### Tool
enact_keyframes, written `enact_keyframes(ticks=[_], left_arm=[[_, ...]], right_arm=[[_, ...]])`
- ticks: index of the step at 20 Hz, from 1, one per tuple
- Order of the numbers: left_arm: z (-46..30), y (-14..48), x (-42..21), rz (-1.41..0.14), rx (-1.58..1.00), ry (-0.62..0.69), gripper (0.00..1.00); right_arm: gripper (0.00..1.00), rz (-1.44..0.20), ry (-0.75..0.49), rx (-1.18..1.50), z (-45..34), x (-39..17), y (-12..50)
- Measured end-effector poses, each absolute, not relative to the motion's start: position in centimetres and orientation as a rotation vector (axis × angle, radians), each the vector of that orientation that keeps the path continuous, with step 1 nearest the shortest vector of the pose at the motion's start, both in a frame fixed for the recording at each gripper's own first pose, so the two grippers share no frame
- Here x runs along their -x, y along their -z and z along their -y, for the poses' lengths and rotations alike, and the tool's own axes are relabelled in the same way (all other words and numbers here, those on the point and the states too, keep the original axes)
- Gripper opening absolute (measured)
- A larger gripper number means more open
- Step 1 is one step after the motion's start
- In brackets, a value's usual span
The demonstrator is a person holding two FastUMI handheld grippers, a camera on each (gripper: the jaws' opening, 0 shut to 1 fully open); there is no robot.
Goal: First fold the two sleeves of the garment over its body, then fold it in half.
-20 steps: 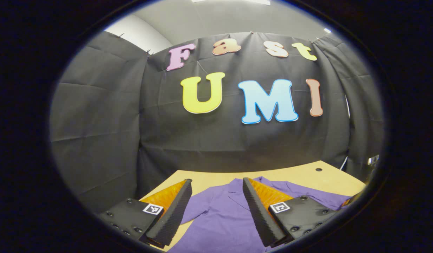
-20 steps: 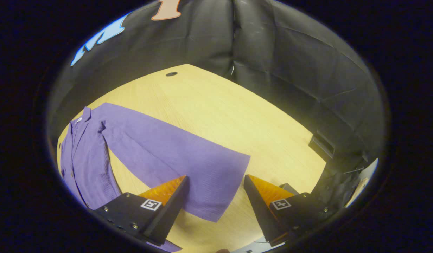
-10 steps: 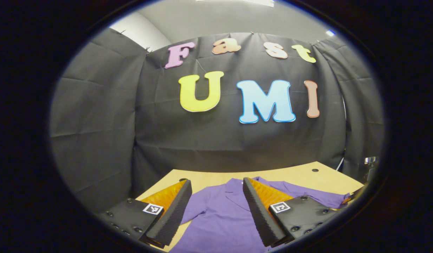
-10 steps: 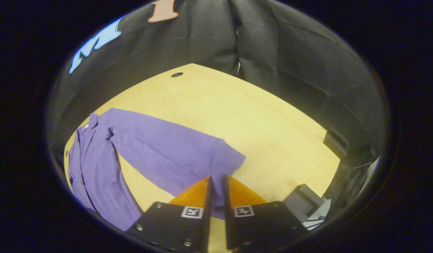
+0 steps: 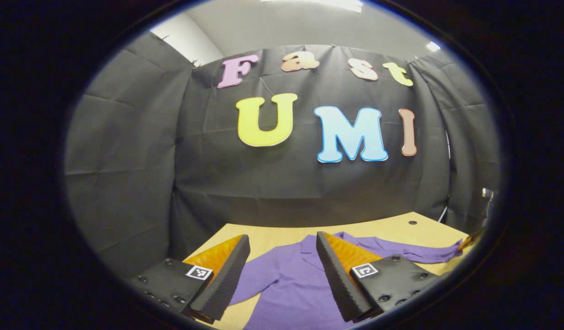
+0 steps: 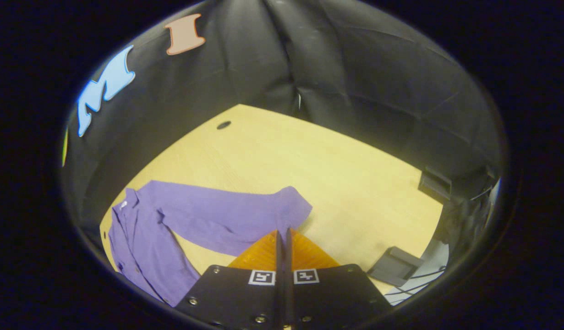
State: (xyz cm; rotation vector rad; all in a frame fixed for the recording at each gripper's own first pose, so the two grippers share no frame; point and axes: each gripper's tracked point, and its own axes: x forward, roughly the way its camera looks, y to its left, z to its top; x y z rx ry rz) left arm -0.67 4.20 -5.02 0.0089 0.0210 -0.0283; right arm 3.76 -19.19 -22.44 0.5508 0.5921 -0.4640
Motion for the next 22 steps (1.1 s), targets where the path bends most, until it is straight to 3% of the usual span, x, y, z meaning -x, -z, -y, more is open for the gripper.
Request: enact_keyframes(ticks=[6, 14, 22], left_arm=[[-6.3, 5.3, 0.6, -0.014, 0.012, -0.004, 0.94], [-10.2, 6.9, 2.8, -0.032, 0.027, -0.092, 0.94], [-16.1, 8.6, 5.4, -0.052, 0.049, -0.224, 0.94]], right_arm=[[0.0, -0.427, 0.337, -0.52, 15.7, -8.7, 12.4], [0.0, -0.313, 0.119, -0.452, 6.7, -14.8, 3.8], [0.0, -0.298, -0.087, -0.35, -4.8, -18.7, 1.4]])
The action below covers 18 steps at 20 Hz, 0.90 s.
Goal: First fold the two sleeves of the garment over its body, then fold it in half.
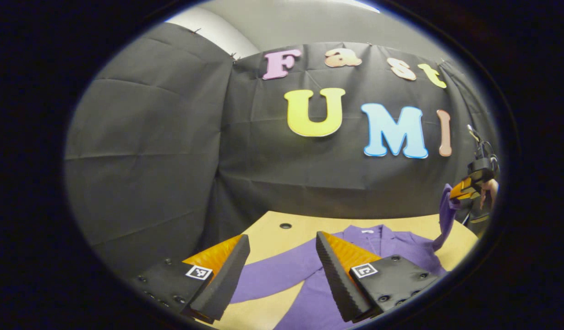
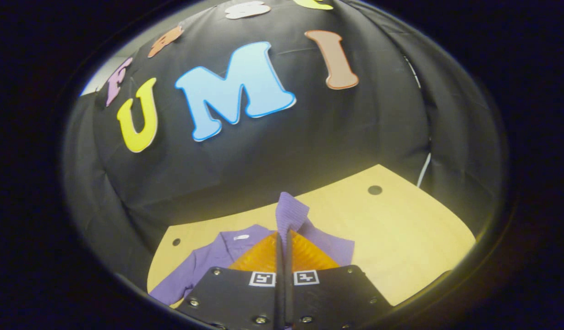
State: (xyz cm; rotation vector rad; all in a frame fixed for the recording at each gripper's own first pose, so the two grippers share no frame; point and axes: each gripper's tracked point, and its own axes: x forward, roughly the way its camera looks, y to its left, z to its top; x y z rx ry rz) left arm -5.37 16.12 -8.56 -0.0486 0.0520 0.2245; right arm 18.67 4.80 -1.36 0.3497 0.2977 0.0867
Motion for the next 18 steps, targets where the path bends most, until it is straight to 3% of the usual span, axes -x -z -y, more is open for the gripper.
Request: enact_keyframes(ticks=[6, 18], left_arm=[[-18.8, 10.1, 6.6, -0.065, 0.076, -0.292, 0.94], [-21.0, 9.5, 9.8, -0.048, 0.096, -0.38, 0.94]], right_arm=[[0.0, -0.327, -0.233, -0.241, -13.3, -20.3, 1.9], [0.0, -0.487, -0.395, 0.035, -25.5, -21.4, 12.3]])
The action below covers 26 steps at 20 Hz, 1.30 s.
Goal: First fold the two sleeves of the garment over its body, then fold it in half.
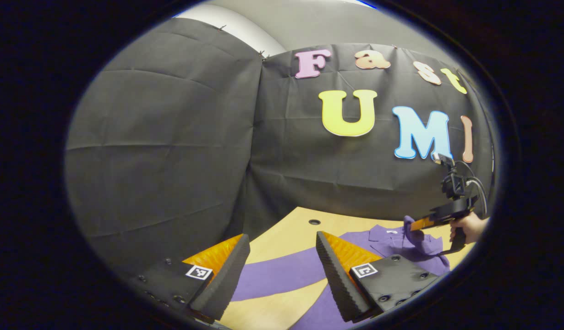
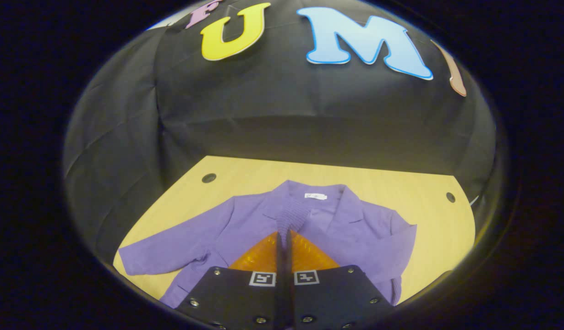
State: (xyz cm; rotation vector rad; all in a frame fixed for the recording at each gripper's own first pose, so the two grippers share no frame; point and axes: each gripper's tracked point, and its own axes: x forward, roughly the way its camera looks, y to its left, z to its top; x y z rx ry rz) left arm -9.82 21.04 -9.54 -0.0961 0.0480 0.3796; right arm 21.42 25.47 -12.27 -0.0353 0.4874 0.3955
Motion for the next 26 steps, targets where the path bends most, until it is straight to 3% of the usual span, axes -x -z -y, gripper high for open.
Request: enact_keyframes(ticks=[8, 14, 16, 21, 26], left_arm=[[-21.7, 8.9, 12.1, -0.054, 0.081, -0.401, 0.94], [-21.7, 9.2, 12.2, -0.064, 0.078, -0.377, 0.94], [-21.8, 9.3, 12.1, -0.067, 0.076, -0.368, 0.94], [-22.3, 10.8, 10.8, -0.089, 0.082, -0.352, 0.94], [-23.6, 14.1, 10.2, -0.137, 0.144, -0.384, 0.94]], right_arm=[[0.02, -0.576, -0.415, 0.167, -29.8, -21.3, 18.4], [0.1, -0.604, -0.427, 0.158, -30.9, -20.8, 19.4], [0.18, -0.597, -0.433, 0.144, -31.1, -20.4, 18.7], [0.99, -0.537, -0.451, 0.118, -30.6, -18.6, 15.6], [0.99, -0.431, -0.448, 0.087, -29.1, -16.1, 11.0]])
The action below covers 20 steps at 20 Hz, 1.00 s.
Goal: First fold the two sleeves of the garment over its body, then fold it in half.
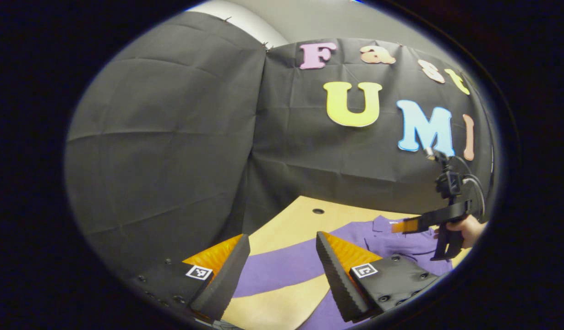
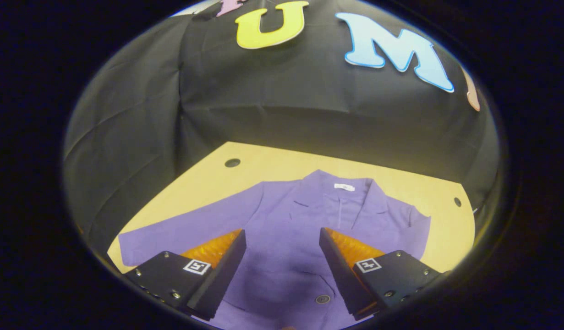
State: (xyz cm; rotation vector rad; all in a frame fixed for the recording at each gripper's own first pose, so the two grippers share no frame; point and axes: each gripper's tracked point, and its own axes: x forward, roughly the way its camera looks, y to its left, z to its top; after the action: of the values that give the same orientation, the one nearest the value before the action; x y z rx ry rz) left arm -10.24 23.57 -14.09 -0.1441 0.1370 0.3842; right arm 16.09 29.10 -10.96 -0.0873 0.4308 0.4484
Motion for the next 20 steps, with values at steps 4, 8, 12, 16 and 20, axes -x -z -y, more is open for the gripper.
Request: enact_keyframes(ticks=[4, 8, 12, 16, 20], left_arm=[[-26.0, 17.8, 9.9, -0.199, 0.165, -0.439, 0.95], [-29.6, 21.7, 9.5, -0.283, 0.239, -0.525, 0.95], [-32.7, 26.8, 8.9, -0.414, 0.256, -0.586, 0.95], [-34.8, 30.4, 8.9, -0.506, 0.281, -0.611, 0.93], [-35.1, 31.9, 8.9, -0.552, 0.305, -0.636, 0.93]], right_arm=[[0.99, -0.35, -0.44, 0.126, -27.4, -13.1, 8.1], [0.99, -0.303, -0.435, 0.083, -26.9, -9.8, 6.6], [0.99, -0.262, -0.394, 0.076, -25.7, -7.5, 5.0], [0.99, -0.246, -0.385, 0.073, -25.4, -6.0, 3.8], [0.99, -0.272, -0.421, 0.062, -26.2, -4.6, 4.0]])
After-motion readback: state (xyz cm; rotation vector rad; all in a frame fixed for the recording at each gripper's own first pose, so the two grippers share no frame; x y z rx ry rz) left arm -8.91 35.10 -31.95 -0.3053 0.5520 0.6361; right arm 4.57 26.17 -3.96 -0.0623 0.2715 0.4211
